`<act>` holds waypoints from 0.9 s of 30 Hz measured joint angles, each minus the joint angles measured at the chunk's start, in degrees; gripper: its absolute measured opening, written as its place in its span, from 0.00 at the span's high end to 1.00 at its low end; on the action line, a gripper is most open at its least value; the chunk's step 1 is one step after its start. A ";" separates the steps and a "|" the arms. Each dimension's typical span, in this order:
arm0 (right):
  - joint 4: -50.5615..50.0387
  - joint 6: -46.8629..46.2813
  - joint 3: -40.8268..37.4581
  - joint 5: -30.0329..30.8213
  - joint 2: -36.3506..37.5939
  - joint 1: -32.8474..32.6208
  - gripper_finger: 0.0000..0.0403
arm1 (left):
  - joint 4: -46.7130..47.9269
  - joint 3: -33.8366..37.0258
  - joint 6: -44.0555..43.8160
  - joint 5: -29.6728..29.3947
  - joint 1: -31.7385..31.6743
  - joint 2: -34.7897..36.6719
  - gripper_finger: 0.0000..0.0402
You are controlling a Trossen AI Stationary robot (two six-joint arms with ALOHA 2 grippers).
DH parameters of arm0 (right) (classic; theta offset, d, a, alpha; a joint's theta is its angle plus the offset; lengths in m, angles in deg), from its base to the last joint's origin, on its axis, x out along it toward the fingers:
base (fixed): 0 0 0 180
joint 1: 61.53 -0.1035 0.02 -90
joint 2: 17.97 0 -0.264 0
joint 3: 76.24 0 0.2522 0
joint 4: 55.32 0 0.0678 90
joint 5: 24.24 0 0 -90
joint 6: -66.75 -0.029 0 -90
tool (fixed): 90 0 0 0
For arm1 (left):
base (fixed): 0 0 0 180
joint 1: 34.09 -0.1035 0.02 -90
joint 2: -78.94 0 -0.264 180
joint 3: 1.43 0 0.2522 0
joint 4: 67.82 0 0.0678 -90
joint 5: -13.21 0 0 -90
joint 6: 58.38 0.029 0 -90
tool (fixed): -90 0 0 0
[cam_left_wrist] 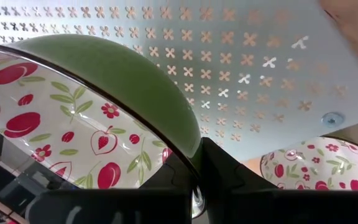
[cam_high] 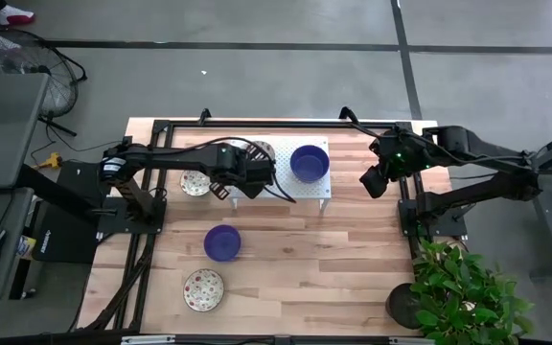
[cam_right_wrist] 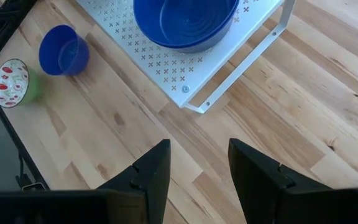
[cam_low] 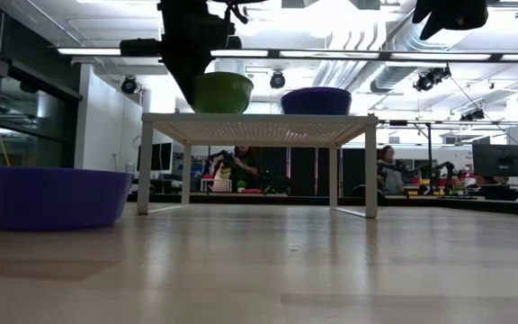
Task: Pick & Place Mini bowls
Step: Put the right white patterned bowl on the shelf
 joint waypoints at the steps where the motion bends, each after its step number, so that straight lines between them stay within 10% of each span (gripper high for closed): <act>1: 0.00 0.00 0.00 0.11 0.00 0.00 0.63 | -0.07 -0.08 0.15 -0.01 0.00 -0.59 0.99; 27: 0.04 0.88 0.00 0.08 0.00 0.00 0.63 | 1.46 -0.04 0.33 1.16 0.02 -2.24 0.89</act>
